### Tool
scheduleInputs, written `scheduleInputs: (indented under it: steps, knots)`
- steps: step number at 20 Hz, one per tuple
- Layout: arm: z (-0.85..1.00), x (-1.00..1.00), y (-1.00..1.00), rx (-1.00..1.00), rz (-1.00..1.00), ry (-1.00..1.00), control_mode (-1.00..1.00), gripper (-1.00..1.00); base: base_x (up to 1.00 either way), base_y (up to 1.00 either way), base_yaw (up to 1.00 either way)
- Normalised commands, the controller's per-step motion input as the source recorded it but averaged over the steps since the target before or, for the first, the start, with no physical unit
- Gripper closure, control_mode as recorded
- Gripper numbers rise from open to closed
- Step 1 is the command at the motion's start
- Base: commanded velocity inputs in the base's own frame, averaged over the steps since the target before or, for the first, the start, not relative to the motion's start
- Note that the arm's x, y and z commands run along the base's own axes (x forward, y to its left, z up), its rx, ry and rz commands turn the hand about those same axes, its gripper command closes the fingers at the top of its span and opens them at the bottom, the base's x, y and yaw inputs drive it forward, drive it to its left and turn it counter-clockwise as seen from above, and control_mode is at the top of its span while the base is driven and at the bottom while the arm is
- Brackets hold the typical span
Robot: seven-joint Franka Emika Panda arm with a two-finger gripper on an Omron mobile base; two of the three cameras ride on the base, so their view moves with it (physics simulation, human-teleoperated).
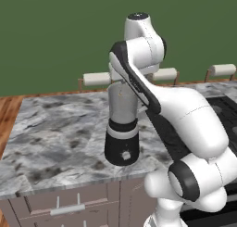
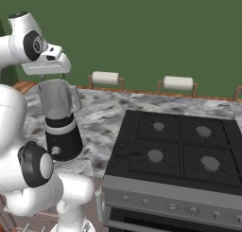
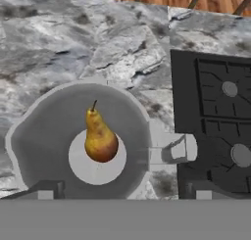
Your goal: Open the blender lid, put the pear in the blender, close the lid, and start the blender.
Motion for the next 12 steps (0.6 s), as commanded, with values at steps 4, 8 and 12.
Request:
scheduleInputs:
  steps: [4,8,12]
  knots:
    - [0.68,-0.28,-0.63,0.01,0.0,-0.19,-1.0,-1.0,0.0,0.0,0.0]
    - [-0.3,-0.28,-0.9,0.02,-0.01,-0.01,-1.0,-1.0,0.0,0.0,0.0]
    - [-0.98,-0.18,-1.0,0.01,0.0,0.1,-1.0,-1.0,0.0,0.0,0.0]
